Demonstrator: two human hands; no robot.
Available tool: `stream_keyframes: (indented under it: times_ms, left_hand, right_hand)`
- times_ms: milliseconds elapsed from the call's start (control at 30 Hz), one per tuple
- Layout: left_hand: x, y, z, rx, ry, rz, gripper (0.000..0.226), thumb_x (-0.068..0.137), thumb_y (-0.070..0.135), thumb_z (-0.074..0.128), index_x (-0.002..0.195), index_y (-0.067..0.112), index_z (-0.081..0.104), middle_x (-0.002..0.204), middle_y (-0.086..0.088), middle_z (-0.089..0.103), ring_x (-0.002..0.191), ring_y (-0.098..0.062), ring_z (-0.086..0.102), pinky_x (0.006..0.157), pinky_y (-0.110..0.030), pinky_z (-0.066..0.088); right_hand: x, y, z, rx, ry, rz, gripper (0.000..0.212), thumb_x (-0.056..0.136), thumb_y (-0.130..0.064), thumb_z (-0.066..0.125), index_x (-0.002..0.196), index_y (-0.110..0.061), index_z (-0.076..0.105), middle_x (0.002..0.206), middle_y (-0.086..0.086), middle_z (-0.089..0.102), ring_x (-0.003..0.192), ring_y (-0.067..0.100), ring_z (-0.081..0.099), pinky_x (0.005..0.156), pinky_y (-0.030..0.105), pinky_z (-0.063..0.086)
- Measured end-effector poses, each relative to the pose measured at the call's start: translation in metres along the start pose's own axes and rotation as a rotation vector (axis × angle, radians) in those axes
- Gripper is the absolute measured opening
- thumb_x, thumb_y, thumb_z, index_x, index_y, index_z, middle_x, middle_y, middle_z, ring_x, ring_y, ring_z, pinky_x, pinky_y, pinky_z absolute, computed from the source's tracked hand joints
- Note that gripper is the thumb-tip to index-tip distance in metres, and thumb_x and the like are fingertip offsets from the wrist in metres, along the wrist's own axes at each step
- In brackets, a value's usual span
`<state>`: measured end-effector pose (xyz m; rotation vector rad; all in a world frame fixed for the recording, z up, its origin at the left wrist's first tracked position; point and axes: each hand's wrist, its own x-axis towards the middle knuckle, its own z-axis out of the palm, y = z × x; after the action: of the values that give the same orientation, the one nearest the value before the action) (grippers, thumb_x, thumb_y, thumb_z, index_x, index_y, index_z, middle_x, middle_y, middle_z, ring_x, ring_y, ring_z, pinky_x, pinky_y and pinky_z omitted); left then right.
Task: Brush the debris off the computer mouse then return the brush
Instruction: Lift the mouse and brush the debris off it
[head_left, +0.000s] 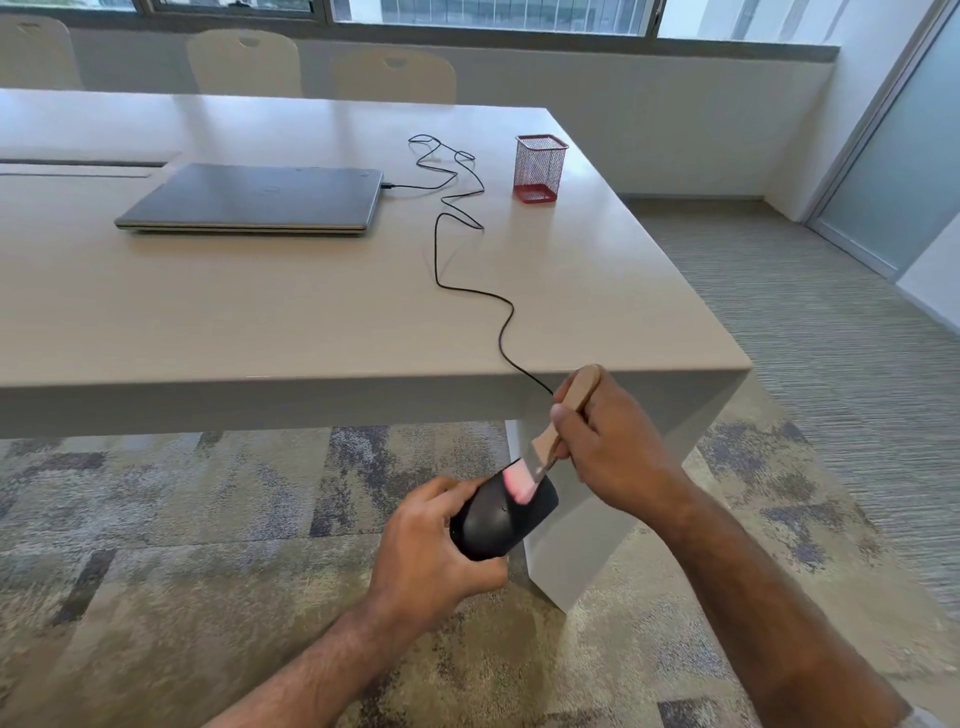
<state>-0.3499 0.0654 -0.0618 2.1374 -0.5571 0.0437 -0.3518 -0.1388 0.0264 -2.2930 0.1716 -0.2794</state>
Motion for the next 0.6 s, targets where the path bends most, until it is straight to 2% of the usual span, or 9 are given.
stream_keyframes:
  times_ms: [100,200,267,300,400,467,533,600]
  left_hand:
    - [-0.001,-0.001,0.001,-0.030,0.004,-0.006,0.068,0.053,0.034,0.085,0.119,0.031,0.071,0.100,0.021,0.062,0.101,0.001,0.058,0.072,-0.013,0.051]
    - [0.000,-0.001,0.001,-0.051,0.005,-0.022,0.065,0.053,0.038,0.084,0.116,0.032,0.072,0.099,0.021,0.064,0.098,-0.001,0.060,0.072,-0.015,0.052]
    - [0.002,-0.001,0.002,-0.060,0.003,-0.035,0.066,0.050,0.042,0.082,0.115,0.033,0.072,0.098,0.021,0.064,0.097,0.000,0.060,0.072,-0.017,0.053]
    - [0.003,-0.001,0.002,-0.065,0.002,-0.038,0.068,0.049,0.043,0.081,0.115,0.032,0.072,0.099,0.021,0.064,0.097,0.000,0.061,0.071,-0.015,0.053]
    - [0.004,0.000,0.002,-0.081,0.005,-0.034,0.067,0.049,0.043,0.081,0.114,0.034,0.072,0.098,0.020,0.065,0.094,-0.003,0.063,0.070,-0.016,0.054]
    - [0.003,0.000,0.001,-0.089,0.019,-0.025,0.063,0.049,0.041,0.081,0.112,0.041,0.070,0.097,0.018,0.066,0.094,-0.004,0.063,0.070,-0.019,0.054]
    - [0.002,0.001,0.000,-0.107,0.029,-0.022,0.062,0.050,0.039,0.082,0.109,0.047,0.066,0.098,0.018,0.066,0.095,-0.003,0.062,0.070,-0.016,0.053]
    - [0.001,0.001,-0.001,-0.115,0.040,-0.031,0.061,0.050,0.039,0.082,0.108,0.047,0.065,0.098,0.019,0.066,0.095,0.000,0.062,0.070,-0.014,0.052]
  right_hand:
    - [0.002,0.007,-0.008,-0.094,0.115,0.008,0.004,0.100,-0.020,0.051,0.099,-0.017,0.048,0.079,0.000,0.062,0.074,0.018,0.063,0.064,0.031,0.049]
    - [-0.002,0.005,-0.010,0.019,0.171,-0.016,0.004,0.100,-0.019,0.051,0.097,-0.020,0.049,0.079,0.005,0.065,0.069,0.020,0.064,0.063,0.035,0.051]
    - [-0.006,0.000,-0.008,0.175,0.129,-0.034,0.006,0.098,-0.020,0.050,0.093,-0.024,0.050,0.077,0.009,0.065,0.059,0.015,0.060,0.057,0.035,0.049]
    - [-0.008,-0.002,-0.006,0.244,0.089,-0.039,0.006,0.097,-0.021,0.050,0.092,-0.026,0.050,0.075,0.009,0.064,0.053,0.009,0.058,0.054,0.030,0.047]
    - [-0.007,0.004,-0.003,0.239,0.033,0.003,0.012,0.098,-0.018,0.051,0.089,-0.027,0.050,0.075,0.008,0.064,0.048,0.001,0.057,0.053,0.023,0.045]
    - [-0.005,0.014,-0.006,0.156,0.095,0.041,0.016,0.100,-0.016,0.051,0.089,-0.027,0.049,0.076,0.008,0.064,0.053,0.007,0.058,0.055,0.027,0.046]
    - [-0.005,0.019,-0.011,0.108,0.162,0.056,0.014,0.101,-0.017,0.051,0.091,-0.026,0.048,0.074,0.009,0.066,0.054,0.016,0.060,0.053,0.032,0.049]
    - [-0.007,0.019,-0.014,0.230,0.190,0.077,0.013,0.100,-0.014,0.053,0.091,-0.023,0.050,0.068,0.012,0.067,0.047,0.022,0.061,0.045,0.032,0.048]
